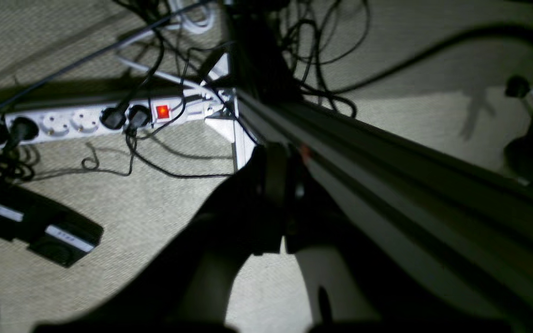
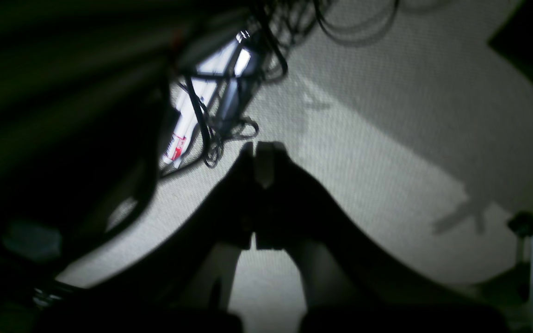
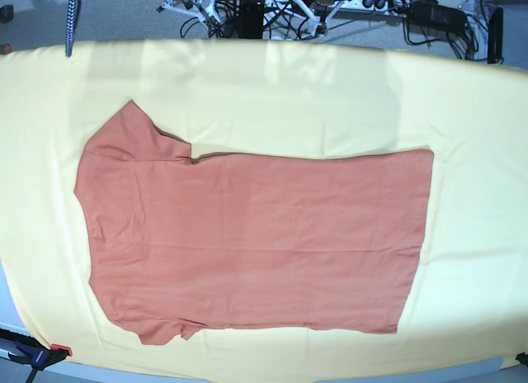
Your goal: Fold the T-shirt properly
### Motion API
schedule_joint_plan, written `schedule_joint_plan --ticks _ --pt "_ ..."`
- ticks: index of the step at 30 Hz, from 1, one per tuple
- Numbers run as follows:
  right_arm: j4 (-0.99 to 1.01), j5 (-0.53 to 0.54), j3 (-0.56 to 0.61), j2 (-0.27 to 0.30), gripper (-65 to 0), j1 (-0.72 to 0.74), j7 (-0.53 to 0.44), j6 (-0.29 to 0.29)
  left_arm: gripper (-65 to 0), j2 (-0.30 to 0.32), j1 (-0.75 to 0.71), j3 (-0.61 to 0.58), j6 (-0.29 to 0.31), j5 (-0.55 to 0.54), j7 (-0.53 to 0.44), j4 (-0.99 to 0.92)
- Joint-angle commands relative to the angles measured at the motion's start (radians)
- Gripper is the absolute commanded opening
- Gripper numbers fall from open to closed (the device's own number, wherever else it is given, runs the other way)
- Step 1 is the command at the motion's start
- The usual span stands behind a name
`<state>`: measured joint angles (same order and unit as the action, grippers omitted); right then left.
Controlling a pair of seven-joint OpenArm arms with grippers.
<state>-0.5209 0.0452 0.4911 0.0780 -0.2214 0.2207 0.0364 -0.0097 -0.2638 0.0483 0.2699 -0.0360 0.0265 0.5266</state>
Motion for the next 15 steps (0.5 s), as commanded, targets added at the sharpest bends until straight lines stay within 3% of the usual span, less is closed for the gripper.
schedule_joint_plan --ticks 1,5,11,15 --pt "-0.026 0.002 0.001 0.012 -65.0 -0.03 0.001 -0.015 -65.0 -0.001 -0.037 -0.019 0.007 -0.007 0.005 0.032" --pt "-0.14 0.002 0.001 0.045 -65.0 -0.128 0.031 -0.005 -65.0 0.039 -0.133 -0.131 0.0 -0.055 0.028 0.141" --pt "-0.357 0.002 0.001 0.118 -65.0 -0.295 0.087 0.109 -65.0 0.133 -0.305 -0.266 -0.077 -0.055 0.036 0.344" --pt "-0.546 0.002 0.001 0.172 -65.0 -0.405 0.204 0.114 -65.0 0.191 -0.404 -0.286 -0.08 -0.061 0.133 0.503"
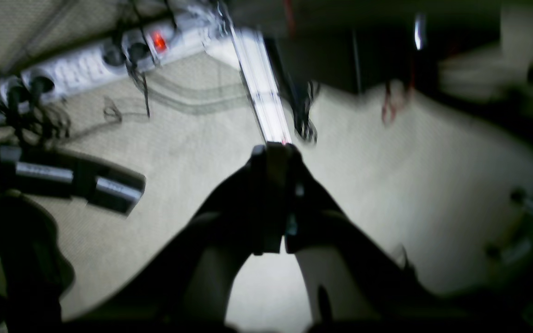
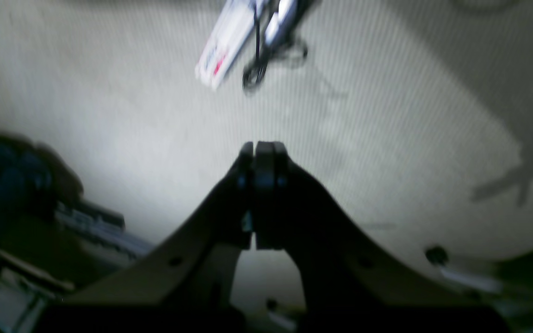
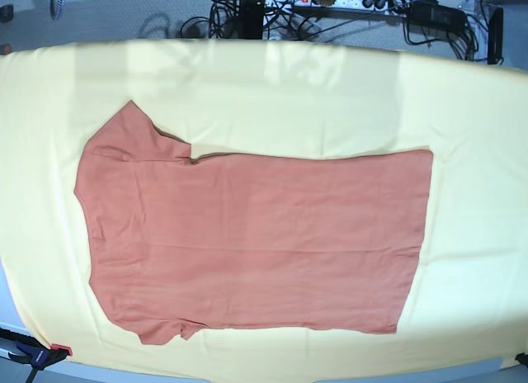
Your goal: Fold the T-shirt properly
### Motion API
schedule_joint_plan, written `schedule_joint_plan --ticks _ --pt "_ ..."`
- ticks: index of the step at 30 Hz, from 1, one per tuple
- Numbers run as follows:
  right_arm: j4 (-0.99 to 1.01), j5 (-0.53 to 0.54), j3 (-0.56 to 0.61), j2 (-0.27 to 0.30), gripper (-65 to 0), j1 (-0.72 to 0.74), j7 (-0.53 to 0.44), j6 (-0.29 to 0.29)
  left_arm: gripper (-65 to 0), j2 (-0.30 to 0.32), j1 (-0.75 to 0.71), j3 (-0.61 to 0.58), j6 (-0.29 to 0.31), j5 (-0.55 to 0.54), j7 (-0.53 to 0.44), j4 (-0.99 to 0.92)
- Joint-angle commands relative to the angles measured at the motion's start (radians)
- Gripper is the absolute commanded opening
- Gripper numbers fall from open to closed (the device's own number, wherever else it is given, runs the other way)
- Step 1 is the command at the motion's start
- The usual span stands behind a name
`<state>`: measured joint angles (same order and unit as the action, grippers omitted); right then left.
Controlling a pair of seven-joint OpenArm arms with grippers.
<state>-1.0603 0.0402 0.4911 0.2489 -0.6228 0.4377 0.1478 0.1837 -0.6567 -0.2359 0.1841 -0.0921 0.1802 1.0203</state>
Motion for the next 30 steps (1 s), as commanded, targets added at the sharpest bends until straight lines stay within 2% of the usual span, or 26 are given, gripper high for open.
schedule_joint_plan --ticks 1,6,11,16,20,26,30 --pt "-0.064 0.007 0.001 0.015 -65.0 -0.034 0.016 -0.005 -65.0 0.015 -0.035 -0.002 0.005 -0.024 0.003 0.052" --pt "-0.349 -0.019 0.001 0.095 -65.0 -0.192 0.047 -0.067 -65.0 0.099 -0.153 0.004 0.0 -0.063 0.051 0.268" --pt "-0.62 -0.196 0.001 0.156 -65.0 -0.349 0.119 -0.143 -65.0 0.17 -0.252 0.053 -0.029 -0.067 0.163 0.505" --pt "-0.841 -0.286 0.001 0.23 -65.0 -0.482 0.133 -0.227 -65.0 0.222 -0.355 0.15 -0.028 -0.067 0.18 0.731" --pt "-0.976 -0.399 0.001 0.261 -65.0 -0.571 0.149 -0.315 -65.0 0.248 -0.444 0.236 -0.018 -0.068 0.181 0.892" --pt "-1.101 -0.581 0.001 0.301 -65.0 -0.613 0.21 -0.436 -65.0 0.271 -0.533 0.35 0.006 -0.078 0.188 1.127" --pt "-1.13 -0.757 -0.005 0.313 -65.0 -0.612 0.277 -0.563 -65.0 0.27 -0.544 0.424 0.006 -0.078 0.213 1.243"
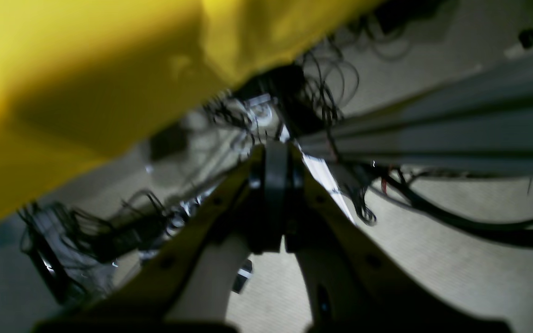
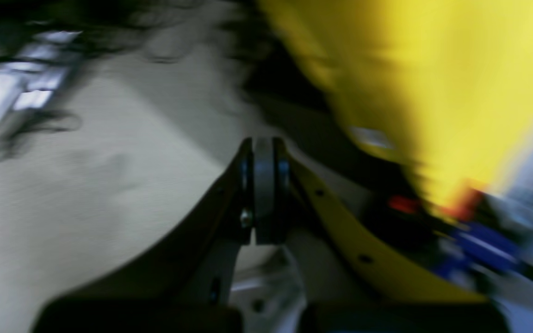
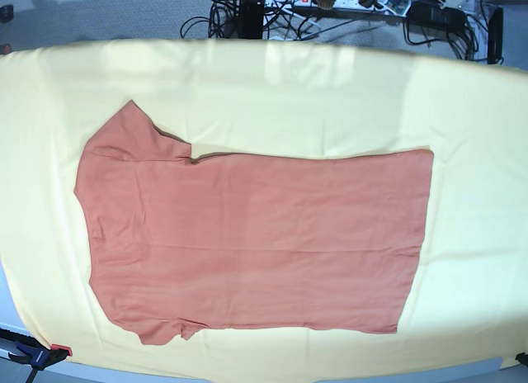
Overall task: Fold the T-shirt properly
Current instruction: 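Lower both grippers onto the shirt's long edge by the sleeve and grasp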
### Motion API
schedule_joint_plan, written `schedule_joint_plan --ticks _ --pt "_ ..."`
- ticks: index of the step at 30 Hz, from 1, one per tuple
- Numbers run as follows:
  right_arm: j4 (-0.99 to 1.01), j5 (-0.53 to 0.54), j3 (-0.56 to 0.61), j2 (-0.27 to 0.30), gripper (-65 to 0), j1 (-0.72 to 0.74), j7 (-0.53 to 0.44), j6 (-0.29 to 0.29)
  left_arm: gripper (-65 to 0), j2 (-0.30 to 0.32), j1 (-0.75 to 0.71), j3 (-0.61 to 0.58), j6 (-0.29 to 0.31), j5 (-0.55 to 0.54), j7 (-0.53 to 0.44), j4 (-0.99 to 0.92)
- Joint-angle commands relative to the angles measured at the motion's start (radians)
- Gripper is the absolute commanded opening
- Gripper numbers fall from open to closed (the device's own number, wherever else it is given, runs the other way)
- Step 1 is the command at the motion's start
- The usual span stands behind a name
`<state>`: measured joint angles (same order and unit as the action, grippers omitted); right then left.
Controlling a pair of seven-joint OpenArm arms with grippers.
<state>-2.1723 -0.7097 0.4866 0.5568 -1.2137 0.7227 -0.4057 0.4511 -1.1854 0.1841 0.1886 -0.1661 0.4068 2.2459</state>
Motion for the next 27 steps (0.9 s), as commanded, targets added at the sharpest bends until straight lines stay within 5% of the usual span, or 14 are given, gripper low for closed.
schedule_joint_plan --ticks 1,6,10,13,17,23,27 --pt "-0.022 -0.061 -0.005 0.006 -65.0 -0.021 0.008 -0.035 -65.0 0.003 -0.013 0.021 0.002 -0.004 -0.008 0.041" --pt "-0.034 -0.262 -0.08 0.006 -65.0 -0.003 0.038 -0.12 -65.0 0.003 -0.006 0.108 0.002 -0.003 -0.01 0.11" --pt "-0.037 -0.282 -0.183 0.006 -65.0 0.06 -0.009 -0.121 -65.0 0.004 0.035 0.175 0.007 -0.003 -0.01 0.11" --pt "-0.039 -0.245 -0.249 0.006 -65.0 0.132 -0.076 -0.092 -65.0 0.019 0.087 0.203 0.097 0.0 -0.009 0.11" --pt "-0.042 -0.116 -0.281 0.012 -65.0 0.254 -0.13 0.015 -65.0 0.09 0.148 0.203 0.104 0.071 -0.017 0.11" --pt "-0.042 0.145 -0.282 0.028 -65.0 0.42 -0.242 0.283 -65.0 0.201 0.24 0.203 0.107 0.167 -0.094 0.1" --pt "-0.042 0.317 -0.282 0.027 -65.0 0.488 -0.253 0.443 -65.0 0.267 0.304 0.203 0.184 0.185 -0.19 -0.009"
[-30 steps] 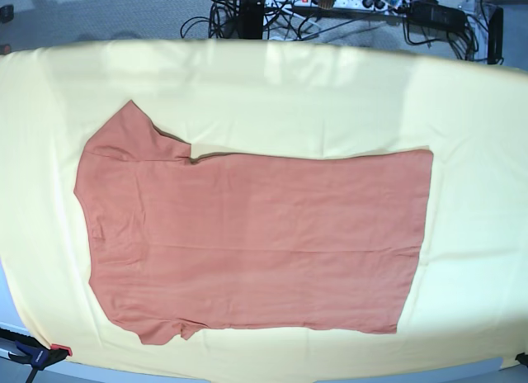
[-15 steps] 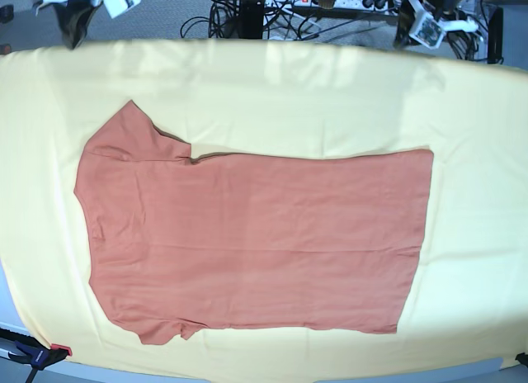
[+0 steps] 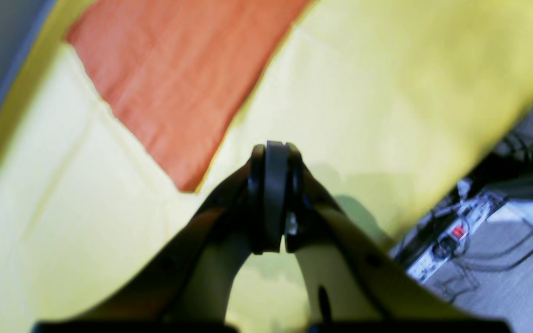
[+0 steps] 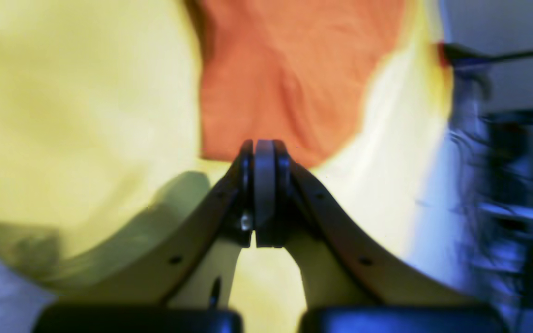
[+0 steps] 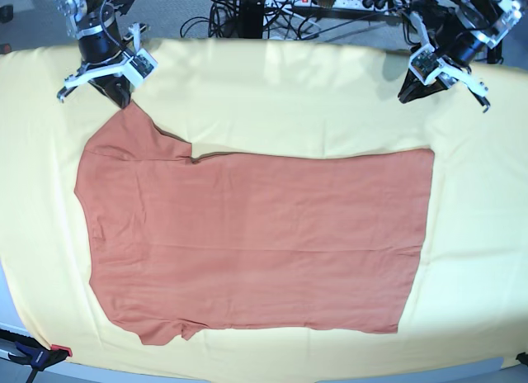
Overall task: Fold the T-shirt properly
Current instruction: 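Lower both grippers onto the shirt's long edge by the sleeve and grasp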
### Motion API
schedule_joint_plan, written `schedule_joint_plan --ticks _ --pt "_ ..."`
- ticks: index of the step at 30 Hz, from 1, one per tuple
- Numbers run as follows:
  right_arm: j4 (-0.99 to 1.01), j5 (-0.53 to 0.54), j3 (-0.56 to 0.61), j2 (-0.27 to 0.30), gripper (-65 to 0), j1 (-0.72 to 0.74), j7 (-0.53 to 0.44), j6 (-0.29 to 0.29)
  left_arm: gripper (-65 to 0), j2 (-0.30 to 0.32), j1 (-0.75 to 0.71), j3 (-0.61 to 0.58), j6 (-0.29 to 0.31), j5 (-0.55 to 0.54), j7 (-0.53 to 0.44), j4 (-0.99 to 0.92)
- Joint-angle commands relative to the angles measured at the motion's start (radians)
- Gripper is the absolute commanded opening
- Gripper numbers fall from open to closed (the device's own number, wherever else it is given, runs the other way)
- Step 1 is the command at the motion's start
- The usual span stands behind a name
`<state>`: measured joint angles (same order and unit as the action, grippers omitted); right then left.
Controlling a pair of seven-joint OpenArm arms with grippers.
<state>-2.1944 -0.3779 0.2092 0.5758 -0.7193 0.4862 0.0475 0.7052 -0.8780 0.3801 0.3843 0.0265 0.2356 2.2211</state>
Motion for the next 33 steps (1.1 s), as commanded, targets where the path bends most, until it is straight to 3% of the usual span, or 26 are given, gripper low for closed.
schedule_joint_plan --ticks 1,2,3,7,9,14,18,20,31,33 --pt "-0.02 0.008 -0.005 0.008 -65.0 -0.001 -0.018 0.011 -65.0 0.031 0.017 0.007 0.014 -0.007 -0.052 -0.023" --pt "-0.02 0.022 -0.005 0.008 -65.0 -0.001 -0.022 0.026 -65.0 0.05 0.039 0.007 0.04 -0.007 -0.088 -0.064" --pt "-0.02 0.033 -0.005 0.008 -65.0 -0.001 -0.027 0.028 -60.7 0.069 0.066 0.007 0.069 0.007 -0.132 -0.109" --pt "-0.019 0.042 -0.005 0.006 -65.0 -0.003 -0.034 0.029 -33.9 0.129 0.167 0.006 0.129 0.127 -0.311 -0.277" --pt "-0.019 0.048 -0.005 0.006 -65.0 -0.004 -0.03 0.029 -26.7 0.154 0.199 0.002 0.144 0.15 -0.375 -0.344" --pt "-0.019 0.103 -0.005 0.003 -64.0 -0.003 -0.031 0.029 -26.2 0.237 0.301 -0.087 0.138 0.195 -0.416 -0.459" --pt "-0.019 0.113 -0.005 0.002 -50.8 -0.004 -0.017 0.028 -26.2 0.293 0.411 -0.225 0.078 0.239 -0.415 -0.517" --pt "-0.019 0.117 -0.005 0.002 -48.2 -0.004 -0.011 0.028 -26.2 0.304 0.475 -0.293 0.065 0.269 -0.415 -0.545" --pt "-0.019 0.116 -0.005 0.001 -47.7 -0.003 -0.003 0.047 -26.2 0.306 0.818 -0.635 0.064 0.317 -0.415 -0.693" --pt "-0.019 0.116 -0.005 0.001 -44.7 -0.003 -0.003 0.05 -26.2 0.305 0.871 -0.692 0.064 0.317 -0.415 -0.717"
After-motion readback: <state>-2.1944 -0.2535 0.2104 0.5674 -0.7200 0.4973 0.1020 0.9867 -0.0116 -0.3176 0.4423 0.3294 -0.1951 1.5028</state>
